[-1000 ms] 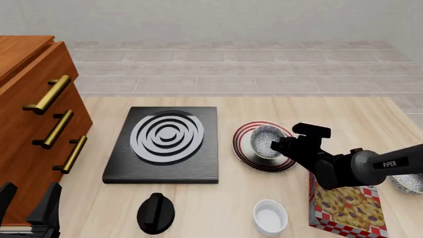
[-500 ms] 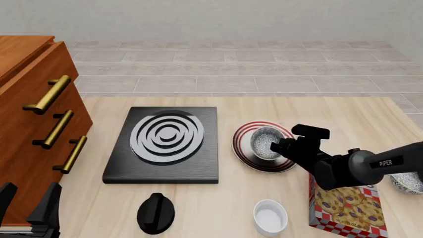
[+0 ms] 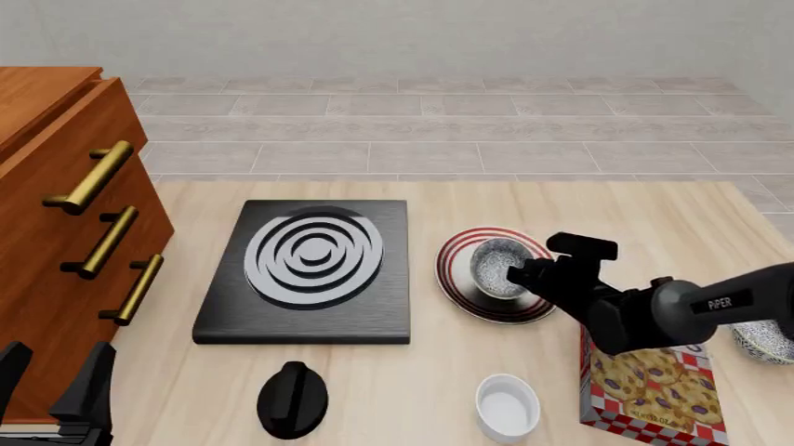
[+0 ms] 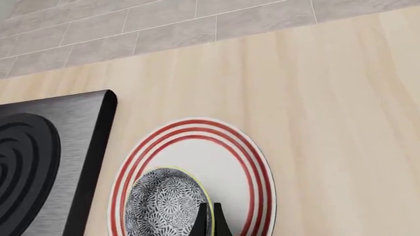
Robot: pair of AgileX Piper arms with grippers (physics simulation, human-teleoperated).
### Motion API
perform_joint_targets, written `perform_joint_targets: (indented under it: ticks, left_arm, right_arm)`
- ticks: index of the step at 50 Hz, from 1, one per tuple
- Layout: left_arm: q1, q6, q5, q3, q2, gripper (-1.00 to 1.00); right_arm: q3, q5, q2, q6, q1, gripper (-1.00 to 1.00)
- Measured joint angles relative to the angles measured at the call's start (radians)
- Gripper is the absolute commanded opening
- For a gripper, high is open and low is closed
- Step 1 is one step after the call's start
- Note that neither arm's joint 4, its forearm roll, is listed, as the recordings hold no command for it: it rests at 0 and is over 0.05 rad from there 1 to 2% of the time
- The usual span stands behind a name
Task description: Pick the akita bowl next to the ramekin and place it on the plate.
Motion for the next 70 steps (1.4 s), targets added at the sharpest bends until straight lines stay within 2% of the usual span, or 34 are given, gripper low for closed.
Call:
perform_joint_targets:
  ticks: [7, 8, 37, 70]
  left_arm:
    - [0.0, 0.0, 0.0, 0.0, 0.0, 1.0]
    - [0.0, 0.0, 0.0, 0.0, 0.0, 1.0]
    - [0.0, 0.0, 0.0, 0.0, 0.0, 1.0]
    - [0.0, 0.0, 0.0, 0.0, 0.0, 1.0]
  right_arm:
    - [-0.001, -0.003, 0.004, -0.002, -0.002, -1.0]
    - [-0.001, -0.004, 0.005, -0.002, -0.002, 1.0]
    - [0.004, -0.001, -0.029, -0.004, -0.008, 1.0]
    - [0.012, 0.05, -0.163, -0.006, -0.017, 1.0]
